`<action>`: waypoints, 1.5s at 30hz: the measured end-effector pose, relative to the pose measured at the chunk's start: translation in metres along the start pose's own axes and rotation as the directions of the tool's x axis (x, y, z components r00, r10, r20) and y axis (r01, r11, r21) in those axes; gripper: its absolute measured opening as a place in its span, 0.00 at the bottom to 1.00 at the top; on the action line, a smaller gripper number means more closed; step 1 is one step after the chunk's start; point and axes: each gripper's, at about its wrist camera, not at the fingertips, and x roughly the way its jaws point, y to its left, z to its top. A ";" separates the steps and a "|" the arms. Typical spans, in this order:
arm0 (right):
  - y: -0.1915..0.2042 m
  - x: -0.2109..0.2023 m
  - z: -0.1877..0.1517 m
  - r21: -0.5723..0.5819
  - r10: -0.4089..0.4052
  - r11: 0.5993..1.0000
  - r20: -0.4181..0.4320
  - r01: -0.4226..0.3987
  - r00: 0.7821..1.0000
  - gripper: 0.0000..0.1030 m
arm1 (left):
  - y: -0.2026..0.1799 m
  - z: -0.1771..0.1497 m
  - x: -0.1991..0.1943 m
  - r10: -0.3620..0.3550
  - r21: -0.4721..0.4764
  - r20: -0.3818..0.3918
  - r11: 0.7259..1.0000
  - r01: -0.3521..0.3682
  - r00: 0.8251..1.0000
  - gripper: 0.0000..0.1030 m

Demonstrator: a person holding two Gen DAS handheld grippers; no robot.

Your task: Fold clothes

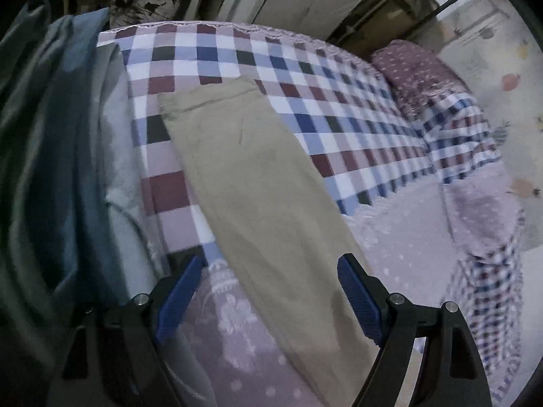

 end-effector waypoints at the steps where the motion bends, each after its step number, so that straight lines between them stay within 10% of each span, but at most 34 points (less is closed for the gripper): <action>1: -0.001 0.001 0.000 0.005 -0.003 1.000 -0.001 0.003 1.000 0.51 | 0.001 0.002 0.004 0.009 -0.008 0.003 1.000 -0.009 1.000 0.82; 3: -0.003 0.001 0.000 0.006 -0.009 1.000 -0.002 0.009 1.000 0.51 | 0.001 0.004 0.007 0.039 -0.013 0.016 0.999 -0.039 0.999 0.73; 5: -0.003 0.001 0.000 0.005 -0.010 1.000 -0.001 0.010 1.000 0.51 | 0.000 0.003 0.004 0.072 -0.005 0.036 0.997 -0.072 0.997 0.10; 6: -0.003 0.001 0.000 0.006 -0.012 1.000 0.000 0.012 1.000 0.51 | 0.002 0.001 0.004 0.052 -0.012 0.026 0.999 -0.052 0.998 0.02; 11: -0.004 -0.004 0.002 0.013 -0.010 1.000 0.020 0.010 1.000 0.51 | -0.042 -0.022 -0.026 -0.092 0.114 0.133 0.990 0.077 0.987 0.02; 14: -0.005 -0.009 0.003 0.020 -0.006 1.000 0.033 0.006 0.999 0.51 | -0.095 -0.064 -0.060 -0.242 0.274 0.150 0.942 0.195 0.959 0.02; 17: -0.007 -0.019 0.006 0.036 -0.006 0.999 0.067 0.004 0.998 0.51 | -0.169 -0.156 -0.102 -0.409 0.556 0.084 0.776 0.298 0.909 0.02; 22: -0.027 -0.051 0.020 0.087 -0.043 0.996 0.167 0.029 0.985 0.51 | -0.231 -0.349 -0.128 -0.476 0.828 -0.171 0.405 0.388 0.863 0.02; 26: -0.060 -0.069 0.030 0.178 -0.078 0.983 0.207 0.041 0.975 0.51 | -0.231 -0.489 -0.091 -0.300 0.920 -0.281 0.187 0.344 0.912 0.02; 30: -0.090 -0.058 0.037 0.282 -0.034 0.959 0.168 -0.015 0.985 0.52 | -0.216 -0.532 -0.075 -0.222 0.960 -0.231 0.108 0.259 0.947 0.16; 34: -0.107 -0.040 0.048 0.332 0.005 0.942 0.127 -0.047 0.992 0.53 | -0.182 -0.528 -0.111 -0.270 0.923 -0.327 0.113 0.367 0.906 0.82; 42: -0.095 0.007 0.075 0.255 -0.021 0.967 0.061 0.005 0.998 0.53 | -0.117 -0.479 -0.165 -0.384 0.871 -0.410 0.106 0.480 0.827 0.85; 45: -0.062 0.025 0.086 0.119 -0.080 0.990 0.057 0.073 0.995 0.53 | -0.105 -0.441 -0.161 -0.444 0.836 -0.341 0.260 0.483 0.828 0.85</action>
